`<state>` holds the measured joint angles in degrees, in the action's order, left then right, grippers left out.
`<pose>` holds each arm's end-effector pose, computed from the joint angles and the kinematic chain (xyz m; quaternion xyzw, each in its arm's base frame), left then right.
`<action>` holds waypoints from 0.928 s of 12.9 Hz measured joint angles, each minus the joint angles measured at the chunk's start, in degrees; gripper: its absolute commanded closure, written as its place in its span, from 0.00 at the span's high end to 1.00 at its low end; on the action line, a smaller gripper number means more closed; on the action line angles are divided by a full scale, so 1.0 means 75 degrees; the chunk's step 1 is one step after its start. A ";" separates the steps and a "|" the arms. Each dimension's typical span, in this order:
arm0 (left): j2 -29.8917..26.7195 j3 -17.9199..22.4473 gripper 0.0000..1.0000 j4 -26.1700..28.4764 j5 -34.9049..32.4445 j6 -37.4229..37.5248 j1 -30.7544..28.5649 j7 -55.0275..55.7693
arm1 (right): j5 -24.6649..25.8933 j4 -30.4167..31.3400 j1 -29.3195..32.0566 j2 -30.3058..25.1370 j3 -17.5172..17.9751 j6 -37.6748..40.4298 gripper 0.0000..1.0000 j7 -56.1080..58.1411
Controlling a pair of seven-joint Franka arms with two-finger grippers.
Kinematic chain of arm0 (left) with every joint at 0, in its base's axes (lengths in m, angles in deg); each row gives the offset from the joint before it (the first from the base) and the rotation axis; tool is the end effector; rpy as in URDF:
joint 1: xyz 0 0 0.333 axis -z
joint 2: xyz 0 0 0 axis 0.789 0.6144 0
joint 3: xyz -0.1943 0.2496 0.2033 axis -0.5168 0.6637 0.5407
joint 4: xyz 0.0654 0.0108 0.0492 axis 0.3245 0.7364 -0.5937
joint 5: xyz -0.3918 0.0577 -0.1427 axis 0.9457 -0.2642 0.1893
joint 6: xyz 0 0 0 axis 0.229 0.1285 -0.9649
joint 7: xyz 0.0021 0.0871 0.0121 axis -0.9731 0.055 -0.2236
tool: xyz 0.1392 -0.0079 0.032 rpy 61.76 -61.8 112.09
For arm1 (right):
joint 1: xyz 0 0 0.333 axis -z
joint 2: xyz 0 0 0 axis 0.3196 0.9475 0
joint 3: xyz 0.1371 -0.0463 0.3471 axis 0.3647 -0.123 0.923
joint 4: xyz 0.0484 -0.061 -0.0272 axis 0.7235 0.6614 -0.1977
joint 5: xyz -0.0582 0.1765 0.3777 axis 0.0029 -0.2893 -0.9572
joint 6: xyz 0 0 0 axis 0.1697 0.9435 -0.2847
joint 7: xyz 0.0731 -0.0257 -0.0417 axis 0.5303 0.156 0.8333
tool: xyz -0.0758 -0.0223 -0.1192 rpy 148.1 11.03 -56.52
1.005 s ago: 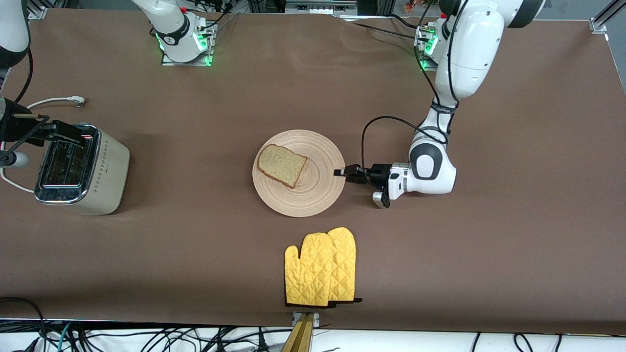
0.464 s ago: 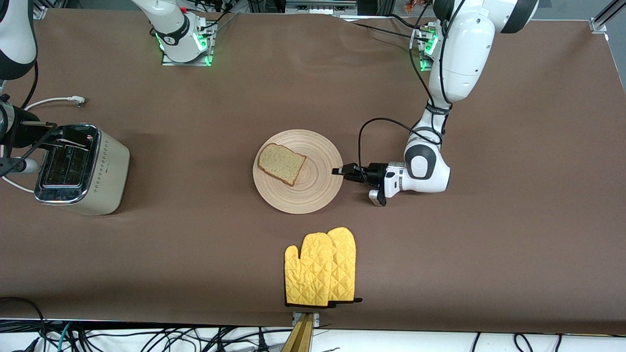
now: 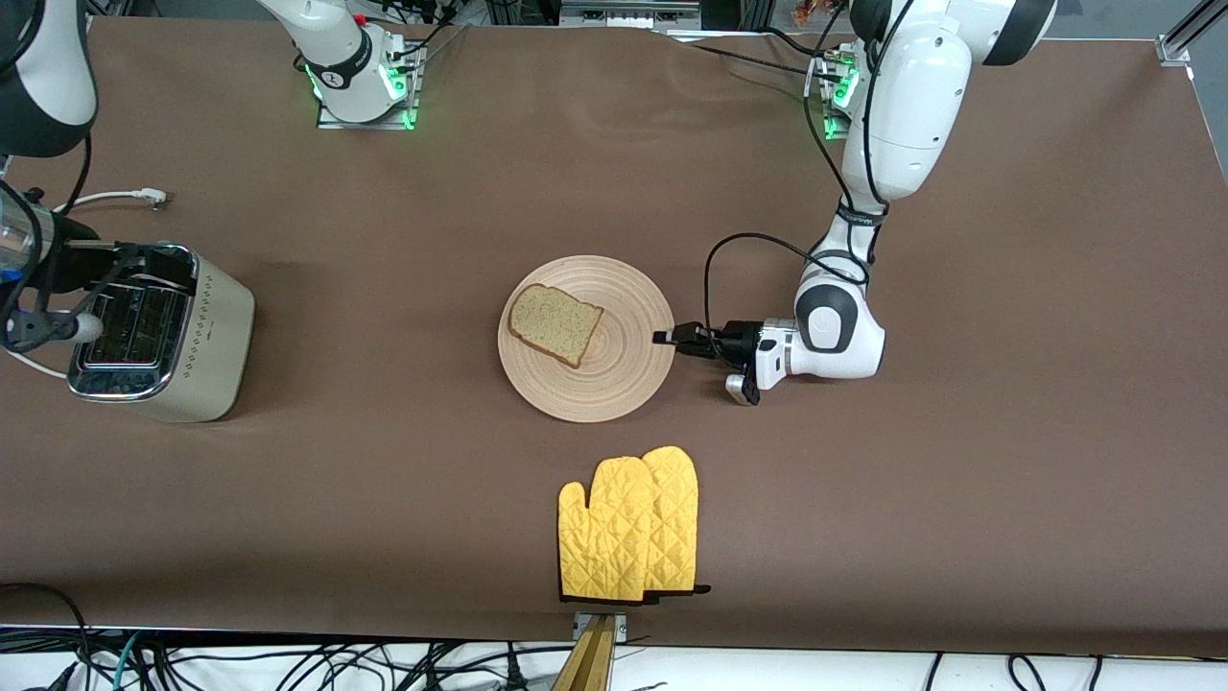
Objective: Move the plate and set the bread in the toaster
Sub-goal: 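Release the plate with the left gripper while the right gripper reaches the bread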
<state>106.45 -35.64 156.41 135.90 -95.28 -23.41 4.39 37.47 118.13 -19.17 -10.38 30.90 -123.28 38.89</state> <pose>0.6055 -0.3391 0.0880 0.8182 -0.0362 -0.0730 0.5691 0.6488 0.0037 0.5519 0.9977 0.0063 -0.0671 0.0080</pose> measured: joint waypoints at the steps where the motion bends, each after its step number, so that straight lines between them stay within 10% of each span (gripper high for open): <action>1: 0.0000 0.0043 0.99 0.0001 0.0000 0.0021 -0.0001 0.0002 | -0.0005 0.0001 -0.0166 0.0040 0.0006 -0.0008 1.00 -0.0304; 8: -0.0302 0.0816 1.00 0.0097 -0.0405 0.0592 -0.0447 0.0284 | -0.0387 0.0017 -0.1723 0.0648 0.0061 -0.0613 1.00 -0.2642; 12: -0.2068 0.0941 1.00 0.0231 -0.3710 0.0750 -0.1902 0.1969 | -0.0492 0.0033 -0.2659 0.1424 0.0077 -0.1607 1.00 -0.3983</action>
<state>90.94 -28.58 158.14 108.07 -89.66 -37.67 19.16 33.78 118.38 -39.11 0.30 31.47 -135.33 9.01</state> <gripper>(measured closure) 0.000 0.000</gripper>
